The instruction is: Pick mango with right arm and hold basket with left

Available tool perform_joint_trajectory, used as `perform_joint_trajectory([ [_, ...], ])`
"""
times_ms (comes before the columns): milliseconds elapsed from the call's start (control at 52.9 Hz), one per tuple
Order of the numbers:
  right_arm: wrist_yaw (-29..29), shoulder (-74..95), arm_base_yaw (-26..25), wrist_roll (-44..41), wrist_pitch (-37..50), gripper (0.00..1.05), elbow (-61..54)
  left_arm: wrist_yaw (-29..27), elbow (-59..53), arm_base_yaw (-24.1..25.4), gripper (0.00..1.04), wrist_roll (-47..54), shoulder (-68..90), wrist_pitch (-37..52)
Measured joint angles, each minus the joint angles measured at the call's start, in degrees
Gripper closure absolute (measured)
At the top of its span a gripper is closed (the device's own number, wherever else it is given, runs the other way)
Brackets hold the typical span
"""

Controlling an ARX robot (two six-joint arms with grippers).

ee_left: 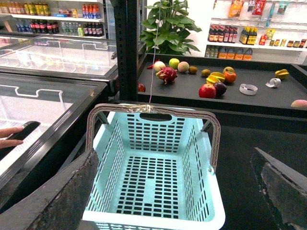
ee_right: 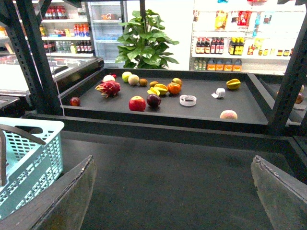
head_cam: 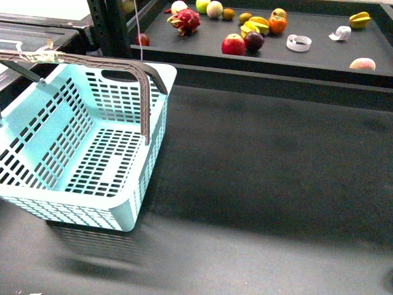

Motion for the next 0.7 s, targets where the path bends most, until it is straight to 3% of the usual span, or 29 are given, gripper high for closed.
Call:
perform_joint_trajectory([
  [700,0.00,0.00,0.00,0.00,0.00,0.08,0.00,-0.02,0.00,0.00,0.08,0.00,0.00,0.00],
])
